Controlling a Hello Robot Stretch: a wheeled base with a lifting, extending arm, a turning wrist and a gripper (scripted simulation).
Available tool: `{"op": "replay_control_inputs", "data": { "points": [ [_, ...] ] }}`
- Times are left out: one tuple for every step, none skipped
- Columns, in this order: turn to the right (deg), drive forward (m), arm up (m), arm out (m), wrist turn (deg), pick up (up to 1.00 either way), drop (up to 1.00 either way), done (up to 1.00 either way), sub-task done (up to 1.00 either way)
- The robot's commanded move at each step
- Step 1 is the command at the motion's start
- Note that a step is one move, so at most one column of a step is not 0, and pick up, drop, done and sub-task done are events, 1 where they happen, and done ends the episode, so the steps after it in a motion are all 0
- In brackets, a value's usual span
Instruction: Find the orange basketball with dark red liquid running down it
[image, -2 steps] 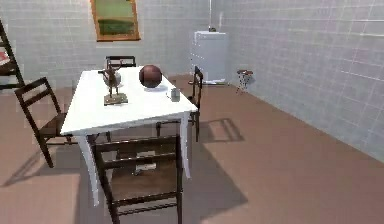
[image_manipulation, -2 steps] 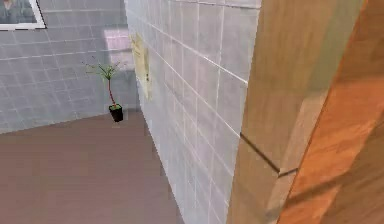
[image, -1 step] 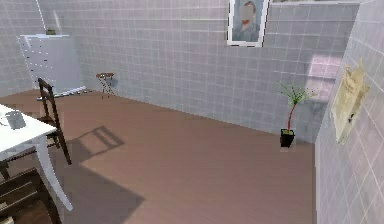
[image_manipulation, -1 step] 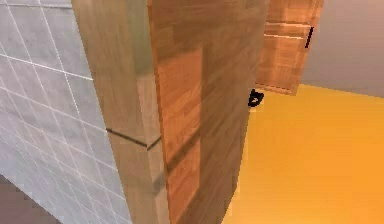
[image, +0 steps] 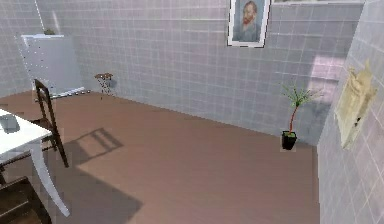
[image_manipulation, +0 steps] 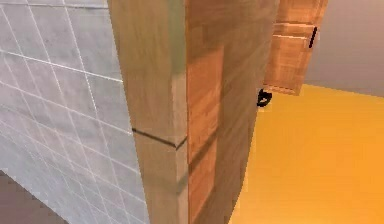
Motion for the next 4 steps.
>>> {"op": "replay_control_inputs", "data": {
  "points": [
    [-6.0, 0.0, 0.0, 0.0, 0.0, 0.0, 0.0, 0.0, 0.0],
    [0.0, 0.65, 0.0, 0.0, 0.0, 0.0, 0.0, 0.0, 0.0],
    [-21.0, 0.0, 0.0, 0.0, 0.0, 0.0, 0.0, 0.0, 0.0],
    [0.0, 1.0, 0.0, 0.0, 0.0, 0.0, 0.0, 0.0, 0.0]
  ]
}}
